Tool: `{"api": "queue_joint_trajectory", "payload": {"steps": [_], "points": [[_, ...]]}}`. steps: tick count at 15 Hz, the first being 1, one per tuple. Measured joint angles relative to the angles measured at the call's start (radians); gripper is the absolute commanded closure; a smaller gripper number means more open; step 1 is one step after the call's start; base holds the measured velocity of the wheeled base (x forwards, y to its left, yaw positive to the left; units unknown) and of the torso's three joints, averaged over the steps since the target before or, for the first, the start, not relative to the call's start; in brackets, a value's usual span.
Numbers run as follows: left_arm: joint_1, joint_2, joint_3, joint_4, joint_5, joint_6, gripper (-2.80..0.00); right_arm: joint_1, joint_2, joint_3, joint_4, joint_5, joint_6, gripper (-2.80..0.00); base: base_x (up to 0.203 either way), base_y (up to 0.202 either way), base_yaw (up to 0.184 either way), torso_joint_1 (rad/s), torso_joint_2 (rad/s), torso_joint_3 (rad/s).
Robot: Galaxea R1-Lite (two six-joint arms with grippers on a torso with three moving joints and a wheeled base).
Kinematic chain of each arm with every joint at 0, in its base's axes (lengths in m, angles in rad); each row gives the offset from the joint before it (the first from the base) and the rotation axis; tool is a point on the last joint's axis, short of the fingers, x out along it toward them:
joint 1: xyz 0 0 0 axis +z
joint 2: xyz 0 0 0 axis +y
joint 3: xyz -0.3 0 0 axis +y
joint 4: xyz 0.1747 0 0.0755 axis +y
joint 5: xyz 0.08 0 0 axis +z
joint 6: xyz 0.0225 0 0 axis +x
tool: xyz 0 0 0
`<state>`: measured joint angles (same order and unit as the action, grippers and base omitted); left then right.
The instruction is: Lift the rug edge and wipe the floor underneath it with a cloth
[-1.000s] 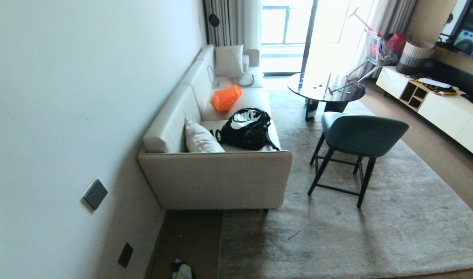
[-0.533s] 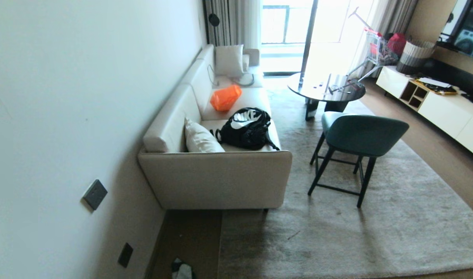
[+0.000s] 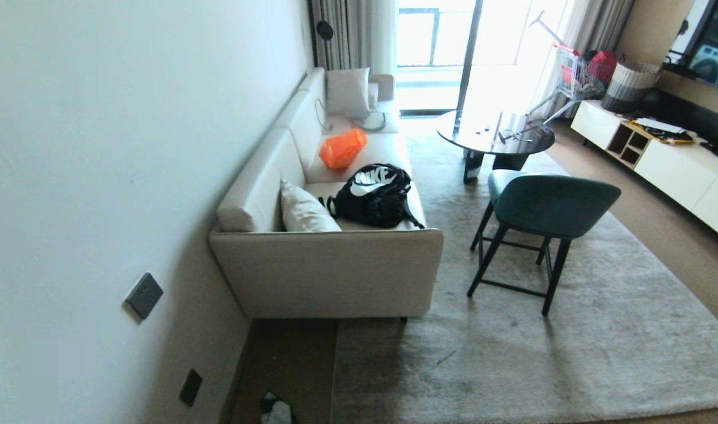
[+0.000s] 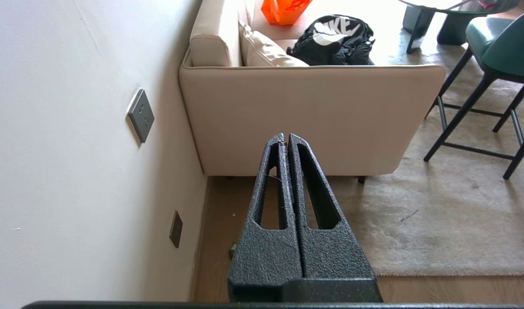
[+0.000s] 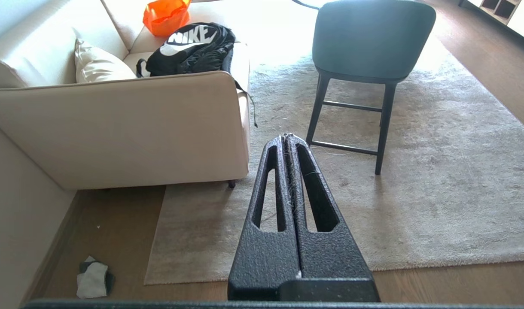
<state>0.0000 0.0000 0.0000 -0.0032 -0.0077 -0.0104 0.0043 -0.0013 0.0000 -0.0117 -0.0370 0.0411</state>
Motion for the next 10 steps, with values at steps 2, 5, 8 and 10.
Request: {"api": "queue_joint_trajectory", "payload": {"steps": [2, 5, 8, 10], "points": [[0.000, 0.000, 0.000, 0.000, 0.000, 0.000, 0.00, 0.000, 0.000, 0.000, 0.000, 0.000, -0.001, 0.00, 0.000, 0.000, 0.000, 0.000, 0.00, 0.000], [0.000, 0.000, 0.000, 0.000, 0.000, 0.000, 0.00, 0.000, 0.000, 0.000, 0.000, 0.000, -0.001, 0.00, 0.000, 0.000, 0.000, 0.000, 0.00, 0.000], [0.000, 0.000, 0.000, 0.001, 0.000, -0.001, 0.00, 0.000, 0.000, 0.000, 0.000, 0.000, -0.001, 0.00, 0.000, 0.000, 0.000, 0.000, 0.00, 0.000], [0.000, 0.000, 0.000, 0.000, 0.000, -0.001, 0.00, 0.000, 0.000, 0.000, 0.000, -0.001, 0.000, 0.00, 0.000, 0.000, 0.000, 0.000, 0.00, 0.000]]}}
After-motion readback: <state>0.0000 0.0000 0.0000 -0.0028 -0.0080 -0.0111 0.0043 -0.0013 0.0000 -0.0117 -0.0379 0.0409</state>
